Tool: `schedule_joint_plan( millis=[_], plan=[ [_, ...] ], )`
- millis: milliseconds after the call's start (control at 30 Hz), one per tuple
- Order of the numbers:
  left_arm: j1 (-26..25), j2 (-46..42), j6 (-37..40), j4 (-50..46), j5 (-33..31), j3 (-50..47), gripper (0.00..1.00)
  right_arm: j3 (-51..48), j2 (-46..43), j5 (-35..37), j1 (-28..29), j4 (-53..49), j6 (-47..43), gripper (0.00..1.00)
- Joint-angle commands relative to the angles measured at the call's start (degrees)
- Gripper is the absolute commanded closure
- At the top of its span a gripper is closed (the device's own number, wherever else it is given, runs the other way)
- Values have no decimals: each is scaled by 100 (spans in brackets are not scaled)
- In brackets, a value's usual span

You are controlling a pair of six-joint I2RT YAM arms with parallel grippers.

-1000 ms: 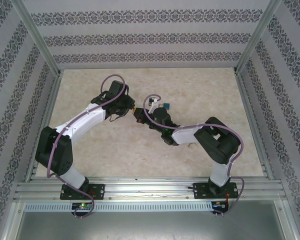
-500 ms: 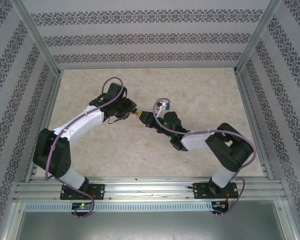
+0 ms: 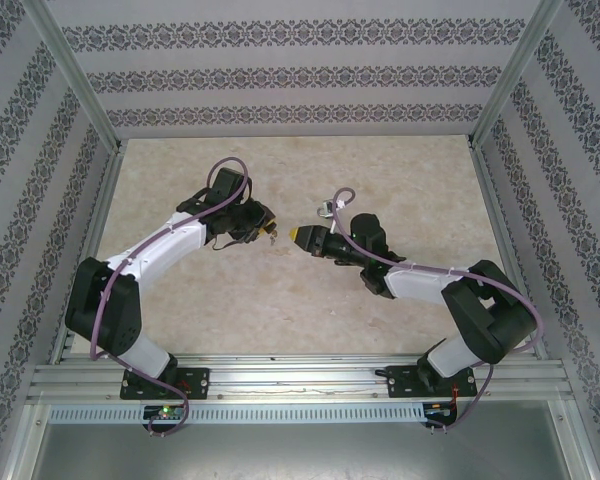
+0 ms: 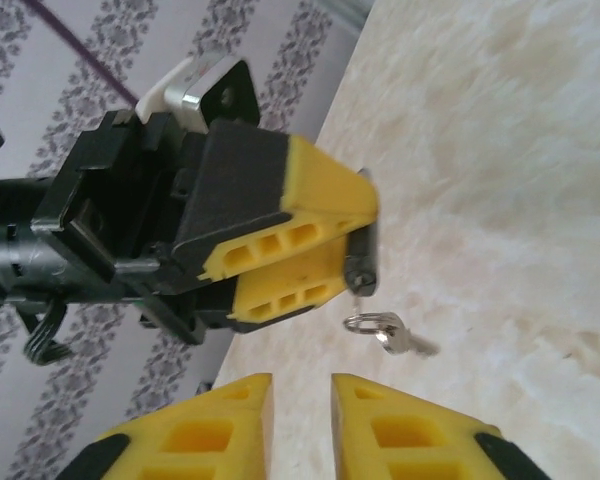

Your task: Unlock with the key

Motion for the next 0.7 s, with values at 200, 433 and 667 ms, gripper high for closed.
schedule_joint_plan(
  millis=[200, 433, 667],
  plan=[
    [-105, -474, 480, 209, 110, -151, 89, 375, -115, -372, 111, -856, -283, 69],
    [-134, -448, 524, 148, 94, -108, 88, 518, 147, 14, 284, -620, -199, 67],
    [-139, -395, 519, 120, 126, -54, 88, 658, 238, 211, 288, -676, -226, 66]
  ],
)
